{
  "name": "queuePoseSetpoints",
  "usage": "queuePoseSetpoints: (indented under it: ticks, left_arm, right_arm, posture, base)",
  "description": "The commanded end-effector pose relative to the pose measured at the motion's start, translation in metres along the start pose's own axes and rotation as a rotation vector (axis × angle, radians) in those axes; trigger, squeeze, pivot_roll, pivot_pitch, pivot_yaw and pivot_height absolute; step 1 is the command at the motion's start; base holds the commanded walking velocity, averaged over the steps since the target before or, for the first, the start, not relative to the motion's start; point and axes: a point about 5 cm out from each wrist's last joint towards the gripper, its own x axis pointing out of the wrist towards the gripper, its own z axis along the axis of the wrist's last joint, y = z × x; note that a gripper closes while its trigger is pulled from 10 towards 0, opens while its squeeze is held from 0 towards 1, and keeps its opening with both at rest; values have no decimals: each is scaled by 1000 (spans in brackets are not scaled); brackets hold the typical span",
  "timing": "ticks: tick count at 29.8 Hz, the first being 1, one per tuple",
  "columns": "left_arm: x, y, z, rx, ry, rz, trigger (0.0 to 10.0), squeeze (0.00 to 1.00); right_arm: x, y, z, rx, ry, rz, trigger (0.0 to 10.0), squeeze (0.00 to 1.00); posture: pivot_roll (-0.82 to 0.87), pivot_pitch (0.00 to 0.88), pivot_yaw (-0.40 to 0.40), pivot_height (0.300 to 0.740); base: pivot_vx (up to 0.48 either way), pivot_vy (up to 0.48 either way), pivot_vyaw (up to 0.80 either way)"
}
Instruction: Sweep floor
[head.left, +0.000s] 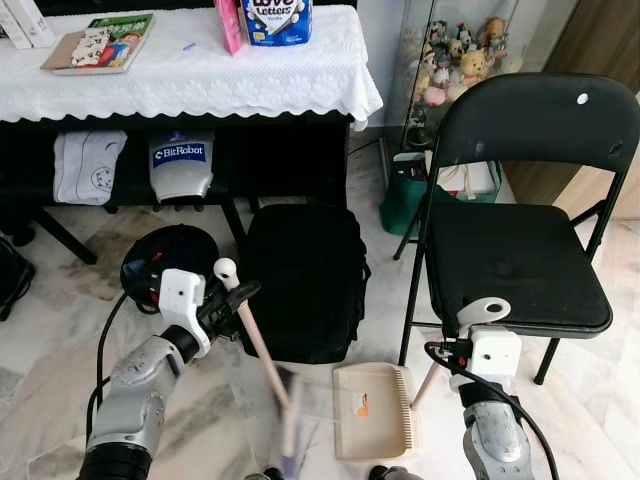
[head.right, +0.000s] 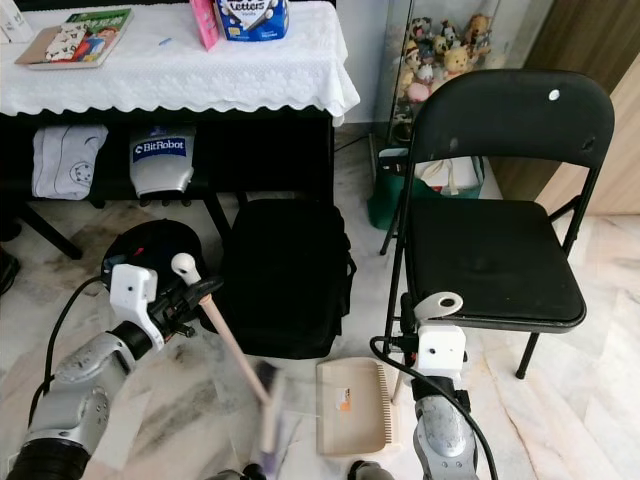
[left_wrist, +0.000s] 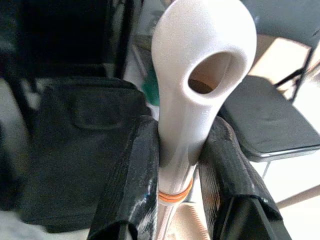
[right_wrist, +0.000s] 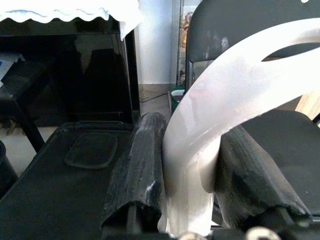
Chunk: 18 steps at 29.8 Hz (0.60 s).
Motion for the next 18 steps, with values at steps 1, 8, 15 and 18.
queuePoseSetpoints:
  ticks: [1, 8, 15, 18]
  left_arm:
    - [-4, 1, 0, -96, -16, -19, 10000, 0]
    - [-2, -6, 20, -189, -92, -67, 10000, 0]
    - [-6, 0, 33, -19, -150, 107, 10000, 0]
    - [-13, -3, 29, 4, -137, 112, 10000, 0]
  right_arm:
    - [0, -2, -2, -2, 9, -8, 10000, 0]
    - [8, 1, 2, 4, -7, -3, 10000, 0]
    - [21, 6, 16, 29, -70, 2, 10000, 0]
    - [24, 8, 19, 33, -81, 3, 10000, 0]
  posture:
    - [-62, 196, 31, 740]
    - [-55, 169, 32, 740]
    - [-61, 124, 37, 740]
    - [-62, 108, 40, 740]
  base:
    - [0, 0, 0]
    - [0, 0, 0]
    - [0, 0, 0]
    - [0, 0, 0]
